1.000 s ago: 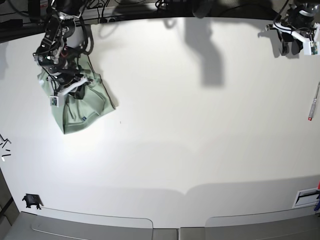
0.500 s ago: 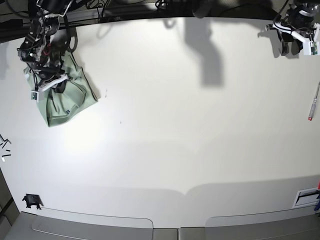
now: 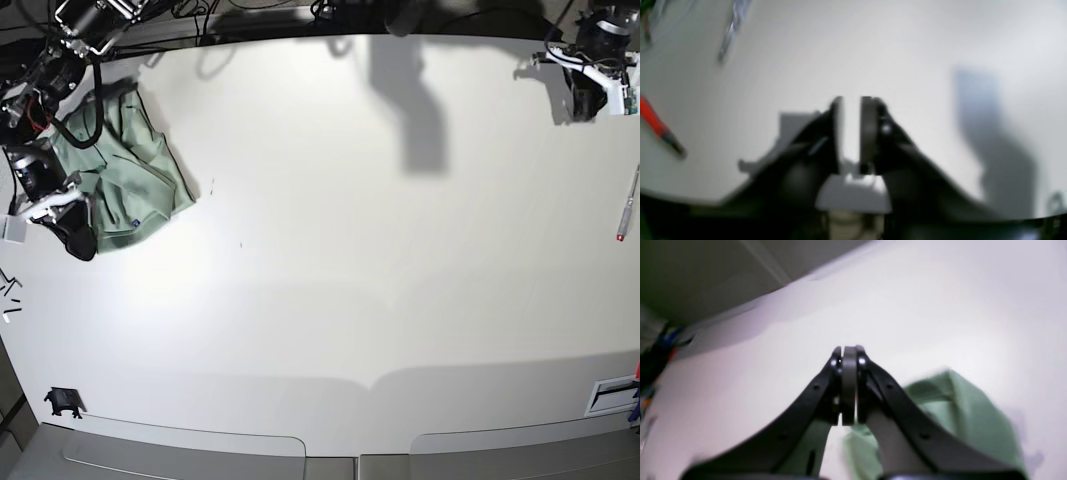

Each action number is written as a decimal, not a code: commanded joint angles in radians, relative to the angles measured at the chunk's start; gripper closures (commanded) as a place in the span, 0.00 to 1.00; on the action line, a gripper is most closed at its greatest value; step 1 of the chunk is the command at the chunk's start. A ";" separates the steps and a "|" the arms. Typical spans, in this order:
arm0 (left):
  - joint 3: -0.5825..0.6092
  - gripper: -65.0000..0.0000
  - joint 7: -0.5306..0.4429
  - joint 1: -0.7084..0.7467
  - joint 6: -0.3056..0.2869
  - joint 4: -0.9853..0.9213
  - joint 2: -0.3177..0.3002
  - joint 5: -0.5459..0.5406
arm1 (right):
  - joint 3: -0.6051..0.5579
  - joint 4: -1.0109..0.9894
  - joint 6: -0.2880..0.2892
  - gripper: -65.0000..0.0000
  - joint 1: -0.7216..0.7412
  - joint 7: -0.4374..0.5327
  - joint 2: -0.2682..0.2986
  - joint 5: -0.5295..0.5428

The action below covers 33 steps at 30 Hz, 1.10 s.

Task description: Fold the T-shirt properly

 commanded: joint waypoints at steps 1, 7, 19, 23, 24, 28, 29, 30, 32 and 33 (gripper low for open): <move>-0.006 1.00 -0.011 0.008 -0.004 0.033 -0.007 -0.009 | 0.007 0.052 0.007 1.00 -0.012 0.012 0.021 0.053; -0.012 1.00 0.079 0.060 -0.017 0.033 -0.002 -0.039 | 0.008 0.278 0.007 1.00 -0.213 -0.045 0.024 0.157; -0.012 1.00 0.286 0.409 -0.023 0.033 -0.002 -0.039 | 0.008 0.601 0.007 1.00 -0.629 -0.232 0.023 0.281; -0.012 1.00 0.372 0.488 -0.023 0.033 -0.005 -0.058 | 0.008 0.610 0.007 1.00 -0.736 -0.345 0.023 0.398; -0.012 1.00 0.394 0.503 -0.023 0.033 -0.008 -0.087 | 0.008 0.610 0.007 1.00 -0.763 -0.346 0.023 0.416; -0.012 1.00 0.411 0.519 -0.093 0.033 -0.008 -0.218 | 0.008 0.609 0.007 1.00 -0.872 -0.346 0.009 0.441; -0.011 1.00 0.412 0.519 -0.115 0.033 -0.008 -0.243 | 0.008 0.609 0.007 1.00 -0.895 -0.346 -0.001 0.439; -0.011 1.00 0.412 0.519 -0.129 0.033 -0.008 -0.273 | 0.007 0.607 0.007 1.00 -0.916 -0.346 -0.016 0.440; -0.011 1.00 0.410 0.519 -0.167 0.033 -0.011 -0.342 | -0.006 0.599 0.007 1.00 -0.948 -0.346 -0.048 0.438; -0.011 1.00 0.409 0.519 -0.190 0.026 -0.019 -0.371 | -0.019 0.595 0.007 1.00 -0.962 -0.346 -0.066 0.435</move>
